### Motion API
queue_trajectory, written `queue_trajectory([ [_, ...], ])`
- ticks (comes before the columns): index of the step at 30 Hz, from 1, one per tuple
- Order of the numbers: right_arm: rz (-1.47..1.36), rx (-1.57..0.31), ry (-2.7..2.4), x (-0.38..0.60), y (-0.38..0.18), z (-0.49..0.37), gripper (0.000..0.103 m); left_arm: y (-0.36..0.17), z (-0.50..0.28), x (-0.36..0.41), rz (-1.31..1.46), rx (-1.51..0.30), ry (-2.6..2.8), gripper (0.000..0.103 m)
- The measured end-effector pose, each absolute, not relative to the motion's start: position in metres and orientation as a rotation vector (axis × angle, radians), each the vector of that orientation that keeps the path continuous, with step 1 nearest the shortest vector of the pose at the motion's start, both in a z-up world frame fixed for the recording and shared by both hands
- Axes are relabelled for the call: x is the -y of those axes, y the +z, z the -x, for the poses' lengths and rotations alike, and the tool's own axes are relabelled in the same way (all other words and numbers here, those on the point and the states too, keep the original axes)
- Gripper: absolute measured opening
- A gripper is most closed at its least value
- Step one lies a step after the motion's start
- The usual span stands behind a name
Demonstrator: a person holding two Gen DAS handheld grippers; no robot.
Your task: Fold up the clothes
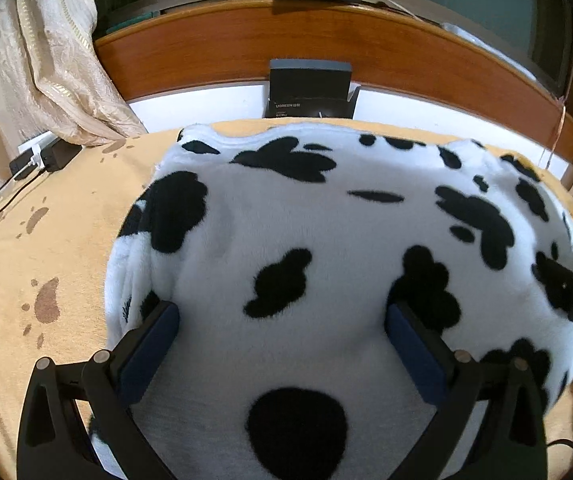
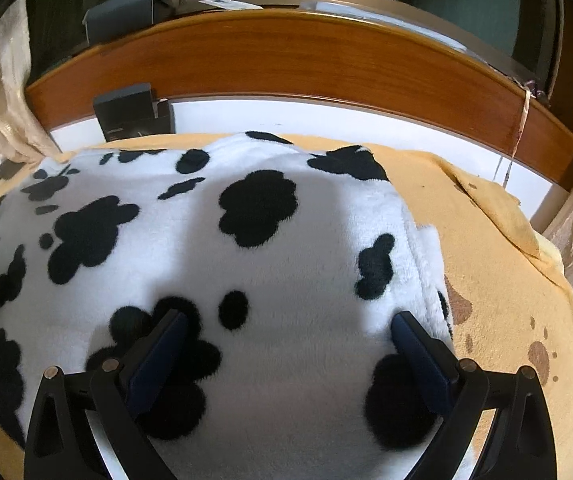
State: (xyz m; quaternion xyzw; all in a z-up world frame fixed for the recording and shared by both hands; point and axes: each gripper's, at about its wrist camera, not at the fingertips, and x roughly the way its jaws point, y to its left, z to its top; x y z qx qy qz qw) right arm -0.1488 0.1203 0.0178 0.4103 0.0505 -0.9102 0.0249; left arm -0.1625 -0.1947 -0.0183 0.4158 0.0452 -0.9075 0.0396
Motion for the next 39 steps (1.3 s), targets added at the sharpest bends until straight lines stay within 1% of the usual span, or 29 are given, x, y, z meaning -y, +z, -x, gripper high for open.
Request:
queue_trajectory([
  [3, -1.184, -0.094, -2.865, -0.120, 0.048, 0.143, 0.102, -0.003, 0.174, 0.206, -1.255, -0.240, -2.790, 0.103],
  [5, -1.106, -0.086, -2.875, -0.112, 0.070, 0.150, 0.102, 0.001, 0.191, 0.208, -1.261, -0.237, -2.769, 0.103],
  [8, -1.162, -0.155, -2.829, -0.095, 0.076, 0.185, 0.102, 0.004, 0.218, 0.210, -1.278, -0.202, -2.708, 0.103],
  [9, -1.209, -0.198, -2.821, -0.089, 0.072, 0.202, 0.102, 0.005, 0.225, 0.211, -1.284, -0.195, -2.694, 0.103],
  [11, -1.272, -0.226, -2.786, -0.083, 0.063, 0.223, 0.102, 0.000, 0.238, 0.211, -1.318, -0.151, -2.660, 0.103],
  [13, -1.353, -0.231, -2.725, -0.081, 0.047, 0.242, 0.102, -0.009, 0.250, 0.210, -1.368, -0.087, -2.610, 0.103],
  [15, -1.449, -0.287, -2.681, -0.082, 0.025, 0.255, 0.102, -0.022, 0.257, 0.215, -1.421, -0.069, -2.584, 0.103],
  [18, -1.467, -0.197, -2.610, -0.098, 0.011, 0.261, 0.102, -0.029, 0.254, 0.224, -1.423, -0.121, -2.621, 0.103],
  [22, -1.470, -0.101, -2.607, -0.115, 0.014, 0.264, 0.102, -0.031, 0.252, 0.230, -1.425, -0.108, -2.653, 0.103],
  [27, -1.471, -0.244, -2.656, -0.102, 0.017, 0.259, 0.102, -0.029, 0.248, 0.226, -1.395, -0.077, -2.653, 0.103],
  [30, -1.336, -0.276, -2.756, -0.106, 0.039, 0.226, 0.102, -0.019, 0.232, 0.220, -1.318, -0.072, -2.674, 0.103],
  [32, -1.192, -0.270, -2.745, -0.111, 0.056, 0.193, 0.102, -0.010, 0.215, 0.213, -1.264, -0.087, -2.708, 0.103],
  [35, -1.105, -0.284, -2.677, -0.113, 0.059, 0.158, 0.102, 0.000, 0.193, 0.196, -1.218, -0.082, -2.773, 0.103],
  [37, -1.119, -0.260, -2.635, -0.114, 0.050, 0.146, 0.102, 0.003, 0.184, 0.186, -1.200, -0.063, -2.802, 0.103],
  [39, -1.144, -0.214, -2.613, -0.118, 0.041, 0.140, 0.102, 0.004, 0.176, 0.182, -1.207, -0.112, -2.842, 0.103],
])
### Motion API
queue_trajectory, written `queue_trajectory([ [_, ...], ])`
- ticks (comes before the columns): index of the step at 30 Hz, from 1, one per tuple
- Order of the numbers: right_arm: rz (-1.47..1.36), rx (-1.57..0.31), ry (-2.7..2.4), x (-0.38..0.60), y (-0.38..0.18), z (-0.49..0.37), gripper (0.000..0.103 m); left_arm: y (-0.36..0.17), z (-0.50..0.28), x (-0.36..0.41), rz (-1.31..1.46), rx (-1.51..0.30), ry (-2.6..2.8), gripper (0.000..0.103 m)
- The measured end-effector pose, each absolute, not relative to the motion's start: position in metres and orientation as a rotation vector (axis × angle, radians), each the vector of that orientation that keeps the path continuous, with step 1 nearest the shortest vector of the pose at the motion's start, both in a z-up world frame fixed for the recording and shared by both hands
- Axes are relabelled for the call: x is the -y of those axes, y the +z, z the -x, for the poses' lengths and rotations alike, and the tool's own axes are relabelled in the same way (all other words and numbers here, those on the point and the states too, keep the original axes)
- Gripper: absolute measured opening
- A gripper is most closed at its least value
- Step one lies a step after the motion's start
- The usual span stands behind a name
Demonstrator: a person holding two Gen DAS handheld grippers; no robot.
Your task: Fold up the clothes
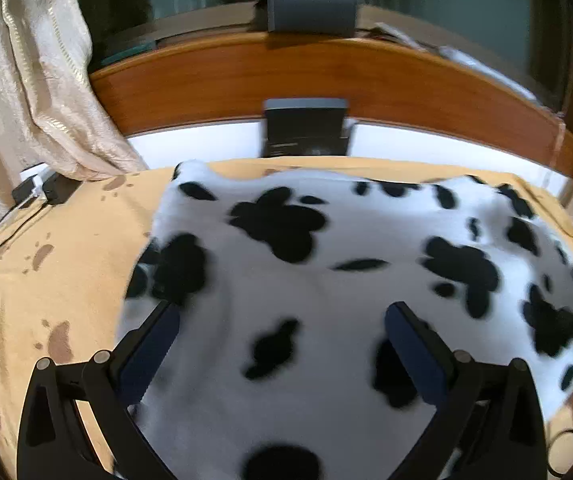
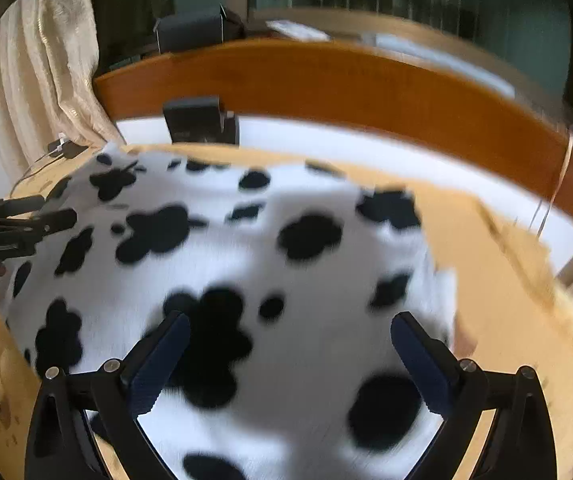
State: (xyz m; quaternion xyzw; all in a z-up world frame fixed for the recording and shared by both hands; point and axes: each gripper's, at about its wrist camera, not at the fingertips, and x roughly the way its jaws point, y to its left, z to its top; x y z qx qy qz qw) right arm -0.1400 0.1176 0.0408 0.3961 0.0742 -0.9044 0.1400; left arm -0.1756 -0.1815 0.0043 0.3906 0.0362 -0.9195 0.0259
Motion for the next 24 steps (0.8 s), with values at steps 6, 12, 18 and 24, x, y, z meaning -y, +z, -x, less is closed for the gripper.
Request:
queue_trajectory([
  [6, -1.105, -0.068, -2.666, -0.142, 0.043, 0.124, 0.044, 0.001, 0.161, 0.176, -1.180, -0.097, -2.828, 0.070],
  [12, -0.971, 0.032, -2.581, -0.144, 0.061, 0.098, 0.043, -0.006, 0.142, 0.160, -1.201, -0.009, -2.856, 0.059],
  [18, -1.082, -0.188, -2.508, -0.123, 0.042, 0.079, 0.043, -0.017, 0.121, 0.152, -1.259, 0.079, -2.865, 0.058],
  [24, -1.162, -0.159, -2.473, -0.156, 0.015, 0.075, 0.040, -0.026, 0.109, 0.154, -1.274, 0.224, -2.867, 0.058],
])
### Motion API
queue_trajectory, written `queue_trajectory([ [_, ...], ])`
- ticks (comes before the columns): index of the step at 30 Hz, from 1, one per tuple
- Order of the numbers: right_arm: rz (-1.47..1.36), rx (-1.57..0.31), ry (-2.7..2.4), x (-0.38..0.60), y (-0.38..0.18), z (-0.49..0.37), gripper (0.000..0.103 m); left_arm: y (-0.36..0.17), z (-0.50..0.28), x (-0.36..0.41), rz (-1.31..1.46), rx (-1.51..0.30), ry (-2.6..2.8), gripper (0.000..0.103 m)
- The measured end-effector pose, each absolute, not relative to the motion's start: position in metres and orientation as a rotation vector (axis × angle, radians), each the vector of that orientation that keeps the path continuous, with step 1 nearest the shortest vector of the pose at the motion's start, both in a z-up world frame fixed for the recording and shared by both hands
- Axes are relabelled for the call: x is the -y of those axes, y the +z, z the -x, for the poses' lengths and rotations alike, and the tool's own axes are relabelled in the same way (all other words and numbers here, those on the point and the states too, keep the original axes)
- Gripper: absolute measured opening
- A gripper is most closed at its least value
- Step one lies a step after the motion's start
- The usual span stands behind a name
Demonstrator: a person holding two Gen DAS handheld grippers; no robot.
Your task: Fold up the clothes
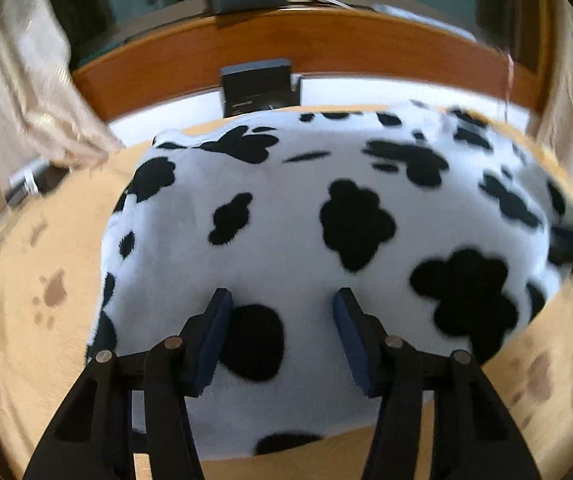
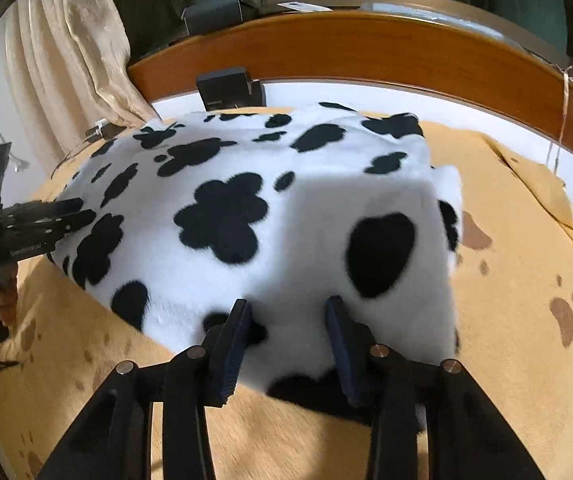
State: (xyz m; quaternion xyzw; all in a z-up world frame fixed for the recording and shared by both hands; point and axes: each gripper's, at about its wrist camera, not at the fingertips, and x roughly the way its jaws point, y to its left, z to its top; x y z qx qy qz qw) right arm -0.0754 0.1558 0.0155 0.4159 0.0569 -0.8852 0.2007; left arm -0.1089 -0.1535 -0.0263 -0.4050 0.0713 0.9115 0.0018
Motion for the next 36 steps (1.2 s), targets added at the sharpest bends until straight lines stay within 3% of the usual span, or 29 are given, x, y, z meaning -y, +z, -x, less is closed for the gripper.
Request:
queue_trajectory([
  [4, -1.158, -0.274, -2.501, -0.145, 0.010, 0.073, 0.040, -0.024, 0.110, 0.161, 1.278, -0.168, 2.840, 0.058],
  [9, -1.121, -0.204, -2.555, -0.148, 0.035, 0.068, 0.042, -0.012, 0.098, 0.165, 1.254, -0.123, 2.873, 0.059],
  [12, -1.034, -0.267, -2.555, -0.139, 0.050, 0.062, 0.043, -0.018, 0.097, 0.170, 1.300, -0.123, 2.867, 0.064],
  [17, -1.181, -0.358, -2.481, -0.135, 0.013, 0.074, 0.043, -0.026, 0.092, 0.186, 1.308, -0.031, 2.832, 0.070],
  [25, -1.166, -0.322, -2.500, -0.138, 0.013, 0.069, 0.044, -0.015, 0.090, 0.211, 1.206, 0.105, 2.803, 0.072],
  [29, -1.120, -0.274, -2.544, -0.131, 0.038, 0.073, 0.044, -0.002, 0.100, 0.226, 1.180, 0.171, 2.877, 0.081],
  [30, -1.099, -0.269, -2.561, -0.129, 0.045, 0.075, 0.048, -0.002, 0.105, 0.228, 1.193, 0.195, 2.881, 0.081],
  [31, -1.087, -0.283, -2.590, -0.127, 0.048, 0.082, 0.067, -0.004, 0.109, 0.229, 1.209, 0.208, 2.881, 0.081],
  [32, -1.077, -0.295, -2.616, -0.124, 0.052, 0.089, 0.079, -0.008, 0.113, 0.228, 1.228, 0.205, 2.883, 0.081],
  [36, -1.137, -0.271, -2.612, -0.122, 0.040, 0.125, 0.079, -0.024, 0.117, 0.223, 1.266, 0.088, 2.897, 0.081],
])
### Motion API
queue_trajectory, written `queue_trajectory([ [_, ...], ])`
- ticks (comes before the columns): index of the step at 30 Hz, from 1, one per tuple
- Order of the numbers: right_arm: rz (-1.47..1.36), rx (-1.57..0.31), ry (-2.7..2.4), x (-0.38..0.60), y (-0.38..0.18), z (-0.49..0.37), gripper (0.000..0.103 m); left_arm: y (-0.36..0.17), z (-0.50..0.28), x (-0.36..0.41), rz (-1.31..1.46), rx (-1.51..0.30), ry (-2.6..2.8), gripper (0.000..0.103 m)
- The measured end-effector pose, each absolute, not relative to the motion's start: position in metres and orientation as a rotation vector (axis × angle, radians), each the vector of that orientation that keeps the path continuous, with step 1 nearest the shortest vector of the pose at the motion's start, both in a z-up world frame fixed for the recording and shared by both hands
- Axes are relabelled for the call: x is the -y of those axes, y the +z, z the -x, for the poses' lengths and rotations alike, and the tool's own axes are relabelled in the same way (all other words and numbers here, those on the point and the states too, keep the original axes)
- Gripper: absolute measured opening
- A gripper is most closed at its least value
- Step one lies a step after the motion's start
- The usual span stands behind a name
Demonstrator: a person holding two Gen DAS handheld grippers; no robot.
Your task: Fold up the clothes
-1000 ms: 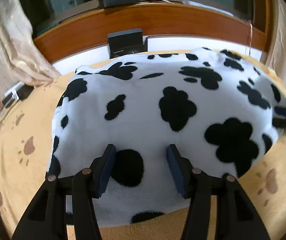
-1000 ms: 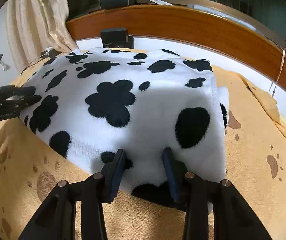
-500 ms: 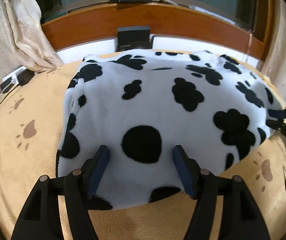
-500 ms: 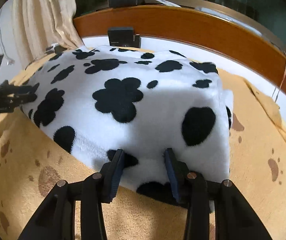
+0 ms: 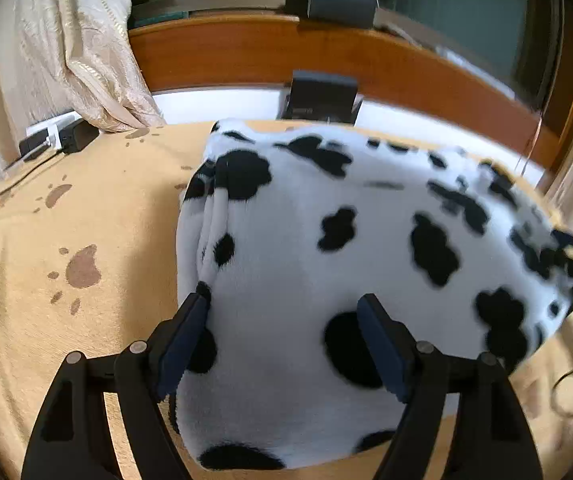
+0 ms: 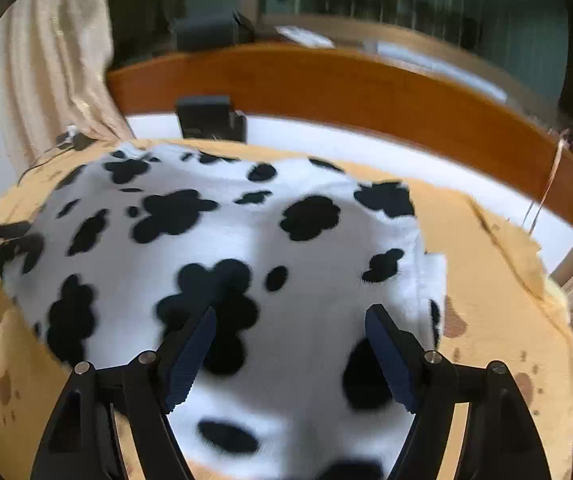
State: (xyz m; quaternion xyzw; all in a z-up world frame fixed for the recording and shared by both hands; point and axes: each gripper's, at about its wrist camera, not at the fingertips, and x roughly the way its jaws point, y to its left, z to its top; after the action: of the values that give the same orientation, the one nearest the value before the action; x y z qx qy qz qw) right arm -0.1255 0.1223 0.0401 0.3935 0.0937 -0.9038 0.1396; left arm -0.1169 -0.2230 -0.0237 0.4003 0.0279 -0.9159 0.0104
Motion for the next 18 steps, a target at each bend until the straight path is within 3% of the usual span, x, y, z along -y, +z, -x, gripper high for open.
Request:
queue_trajectory([
  [5, -1.201, -0.365, -2.558, -0.127, 0.019, 0.142, 0.085, -0.024, 0.113, 0.234, -1.250, -0.096, -2.924, 0.082],
  [10, -1.245, -0.316, -2.533, -0.127, 0.035, 0.149, 0.085, -0.002, 0.130, 0.256, -1.244, -0.270, -2.875, 0.083],
  [18, -1.239, -0.094, -2.570, -0.123, 0.070, 0.228, 0.085, 0.024, 0.196, 0.215, -1.219, -0.065, -2.910, 0.083],
])
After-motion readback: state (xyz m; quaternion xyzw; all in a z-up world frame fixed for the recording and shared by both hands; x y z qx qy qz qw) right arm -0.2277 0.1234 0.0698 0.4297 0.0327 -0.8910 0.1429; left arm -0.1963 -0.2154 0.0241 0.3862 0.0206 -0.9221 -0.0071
